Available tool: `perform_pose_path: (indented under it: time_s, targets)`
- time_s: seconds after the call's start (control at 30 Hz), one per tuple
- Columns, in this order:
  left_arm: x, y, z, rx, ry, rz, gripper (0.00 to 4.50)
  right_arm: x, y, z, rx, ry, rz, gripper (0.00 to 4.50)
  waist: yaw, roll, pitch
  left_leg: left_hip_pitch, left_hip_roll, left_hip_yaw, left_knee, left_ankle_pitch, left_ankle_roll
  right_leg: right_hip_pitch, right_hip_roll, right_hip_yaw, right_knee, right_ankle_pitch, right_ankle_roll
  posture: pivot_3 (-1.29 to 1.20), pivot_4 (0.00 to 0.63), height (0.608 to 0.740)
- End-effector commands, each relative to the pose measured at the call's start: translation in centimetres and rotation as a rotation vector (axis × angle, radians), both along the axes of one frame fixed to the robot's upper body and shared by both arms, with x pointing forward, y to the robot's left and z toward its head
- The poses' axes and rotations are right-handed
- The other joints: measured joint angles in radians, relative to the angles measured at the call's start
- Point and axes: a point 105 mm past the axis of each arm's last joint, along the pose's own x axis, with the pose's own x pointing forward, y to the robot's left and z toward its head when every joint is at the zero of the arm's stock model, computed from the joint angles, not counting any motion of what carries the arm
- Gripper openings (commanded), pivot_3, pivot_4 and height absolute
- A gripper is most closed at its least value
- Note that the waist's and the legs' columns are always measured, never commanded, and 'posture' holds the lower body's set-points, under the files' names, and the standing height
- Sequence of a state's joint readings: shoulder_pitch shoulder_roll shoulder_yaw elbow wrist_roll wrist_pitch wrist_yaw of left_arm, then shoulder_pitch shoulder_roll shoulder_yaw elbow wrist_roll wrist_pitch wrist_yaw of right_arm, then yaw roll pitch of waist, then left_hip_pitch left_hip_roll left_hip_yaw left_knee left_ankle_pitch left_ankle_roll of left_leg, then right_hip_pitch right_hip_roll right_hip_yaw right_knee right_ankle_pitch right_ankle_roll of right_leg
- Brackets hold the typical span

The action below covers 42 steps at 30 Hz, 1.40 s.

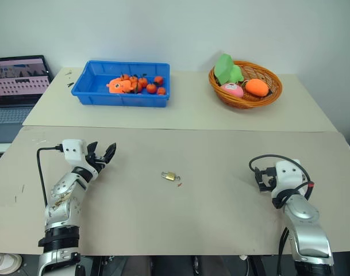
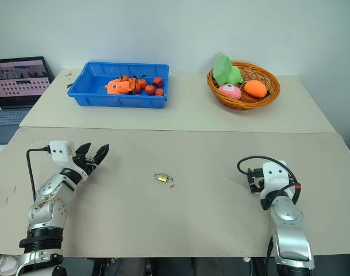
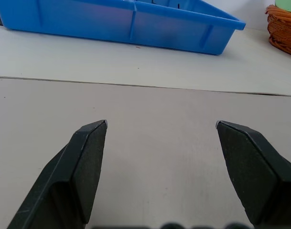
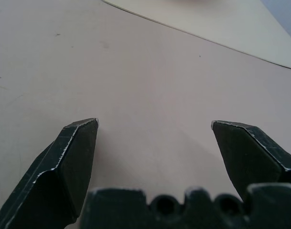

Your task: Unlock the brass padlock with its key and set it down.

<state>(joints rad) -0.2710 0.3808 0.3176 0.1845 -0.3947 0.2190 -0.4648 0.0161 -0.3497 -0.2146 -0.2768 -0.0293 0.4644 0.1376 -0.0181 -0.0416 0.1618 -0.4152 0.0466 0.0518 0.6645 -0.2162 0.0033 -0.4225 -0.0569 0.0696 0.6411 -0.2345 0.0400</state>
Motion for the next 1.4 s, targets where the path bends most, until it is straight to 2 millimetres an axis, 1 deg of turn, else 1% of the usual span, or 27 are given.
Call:
perform_pose_path:
  time_s: [0.03,0.1,0.13,0.2,0.27,0.3,0.37,0.43,0.5,0.6,0.63,0.7,0.8,0.87,0.97,1.1,1.17,1.23,1.3,1.4]
  targets:
    - [0.0,-0.2,2.0,0.044,-0.069,-0.045,3.88,0.3,-0.2,1.2,-0.023,-0.048,0.003,4.46,0.000,0.000,0.000,0.000,0.000,0.000,0.000,0.000,0.000,0.000,0.000,0.000,0.000,0.000,0.000,0.00,0.150,0.740]
    - [-0.4,-1.2,2.3,0.094,-0.067,-0.157,3.88,0.5,-0.2,1.6,0.012,-0.045,0.056,4.46,-0.001,0.000,0.000,0.000,0.000,0.000,0.000,0.000,0.000,0.000,0.000,0.000,0.000,0.000,0.000,0.00,0.150,0.740]
    - [-0.8,-1.7,2.5,0.113,-0.063,-0.216,3.88,0.6,0.3,2.2,0.022,-0.044,0.136,4.46,-0.001,0.000,0.000,0.000,0.000,0.000,0.000,0.000,0.000,0.000,0.000,0.000,0.000,0.000,0.000,0.00,0.150,0.740]
    - [-1.3,-2.1,2.6,0.131,-0.058,-0.278,3.88,0.7,1.3,2.9,0.020,-0.030,0.262,4.46,-0.003,0.000,0.000,0.000,0.000,0.001,0.000,0.000,0.000,0.000,0.000,0.000,-0.001,0.000,0.000,0.00,0.150,0.740]
    - [-2.2,-2.7,2.5,0.148,-0.029,-0.376,3.88,-0.4,5.2,3.6,0.057,0.047,0.612,4.46,-0.003,0.000,0.000,0.000,0.000,0.001,0.000,0.000,0.000,0.000,0.000,0.000,-0.001,0.000,0.000,0.00,0.150,0.740]
    - [-2.6,-2.9,2.4,0.158,-0.016,-0.417,3.88,-1.5,7.3,4.1,0.079,0.091,0.802,4.46,-0.006,0.000,0.000,0.000,0.000,0.001,0.000,0.000,0.000,0.000,0.000,0.000,-0.001,0.000,0.000,0.00,0.150,0.740]
    - [-3.1,-3.2,2.3,0.164,0.004,-0.470,3.88,-3.3,10.1,4.8,0.101,0.157,1.067,4.46,-0.011,0.000,0.000,0.001,0.001,0.001,0.000,0.000,0.000,0.000,0.000,0.000,-0.001,0.000,0.000,0.00,0.150,0.740]
    - [-3.5,-3.7,2.2,0.165,0.024,-0.524,3.88,-4.2,12.5,5.6,0.095,0.195,1.266,4.46,-0.013,0.000,0.000,0.001,0.003,0.000,0.000,0.000,0.000,0.001,0.003,0.000,-0.001,-0.001,-0.001,0.00,0.150,0.740]
    - [-4.1,-4.3,2.1,0.174,0.045,-0.589,3.88,-3.7,14.6,6.7,0.078,0.176,1.379,4.46,-0.020,0.000,0.000,0.002,0.003,-0.001,0.000,0.000,0.000,0.001,0.003,-0.001,0.000,-0.001,-0.001,0.00,0.150,0.740]
    - [-5.4,-4.9,2.0,0.219,0.075,-0.688,3.88,-2.2,17.3,7.6,0.051,0.150,1.459,4.46,-0.028,-0.001,0.001,0.002,0.003,0.000,0.000,0.000,0.000,0.000,0.003,0.000,0.000,-0.001,-0.001,0.00,0.150,0.740]
    - [-5.8,-4.9,2.1,0.237,0.084,-0.712,3.88,-1.9,18.1,7.6,0.038,0.149,1.479,4.46,-0.028,-0.001,0.001,0.002,0.003,0.000,0.000,0.000,0.000,0.000,0.003,0.000,0.000,-0.001,-0.001,0.00,0.150,0.740]
    - [-6.3,-5.0,2.5,0.258,0.091,-0.753,3.88,-1.6,18.9,7.7,0.024,0.147,1.505,4.46,-0.020,-0.001,0.001,0.001,0.003,0.000,0.000,0.000,0.000,-0.001,0.003,-0.001,0.001,-0.001,-0.003,0.00,0.150,0.740]
    - [-7.1,-5.4,3.0,0.300,0.094,-0.826,3.88,-1.4,19.1,7.9,0.033,0.138,1.509,4.46,-0.002,-0.001,0.001,-0.001,0.003,-0.001,-0.001,0.000,0.000,-0.003,0.002,-0.002,0.001,-0.002,-0.003,0.00,0.150,0.740]
    - [-7.7,-6.1,3.3,0.360,0.088,-0.916,3.88,-1.2,18.6,7.4,0.033,0.148,1.482,4.46,0.006,-0.001,0.001,-0.004,0.002,0.000,-0.001,0.000,0.000,-0.004,0.001,-0.002,0.000,-0.002,-0.003,0.00,0.150,0.740]
    - [-7.5,-7.3,3.8,0.407,0.060,-1.011,3.88,-1.1,17.5,6.9,0.054,0.156,1.431,4.46,0.018,-0.001,0.001,-0.004,0.001,0.000,-0.001,0.000,0.000,-0.004,0.000,-0.003,-0.001,-0.001,-0.002,0.00,0.150,0.740]
    - [-6.0,-9.8,3.8,0.461,-0.001,-1.129,3.88,-1.0,15.2,5.9,0.101,0.148,1.271,4.46,0.031,-0.001,0.001,-0.004,0.001,0.001,0.000,0.000,0.000,-0.003,0.000,-0.003,0.000,-0.001,-0.002,0.00,0.150,0.740]
    - [-5.0,-10.7,3.6,0.463,-0.010,-1.161,3.88,-1.6,14.1,5.4,0.123,0.147,1.203,4.46,0.031,-0.001,0.001,-0.003,0.001,0.000,0.000,0.000,0.000,-0.002,0.001,-0.003,0.000,-0.001,-0.002,0.00,0.150,0.740]
    - [-4.2,-10.9,3.4,0.474,-0.020,-1.173,3.88,-2.1,13.6,5.1,0.138,0.142,1.164,4.46,0.026,-0.001,0.001,-0.003,0.001,0.001,0.001,0.000,0.000,-0.002,0.001,-0.003,0.000,-0.002,-0.002,0.00,0.150,0.740]
    - [-3.2,-11.7,2.9,0.489,-0.025,-1.215,3.88,-3.0,12.8,4.5,0.164,0.142,1.092,4.46,0.021,-0.001,0.001,-0.003,0.001,0.001,0.001,0.000,0.000,-0.002,0.002,-0.002,0.000,-0.001,-0.002,0.00,0.150,0.740]
    - [-2.8,-12.7,2.0,0.506,-0.017,-1.292,3.88,-4.0,12.4,4.0,0.180,0.142,1.034,4.46,0.012,-0.001,0.001,-0.003,0.002,0.000,0.001,0.000,0.000,-0.002,0.003,-0.002,0.000,-0.002,-0.002,0.00,0.150,0.740]
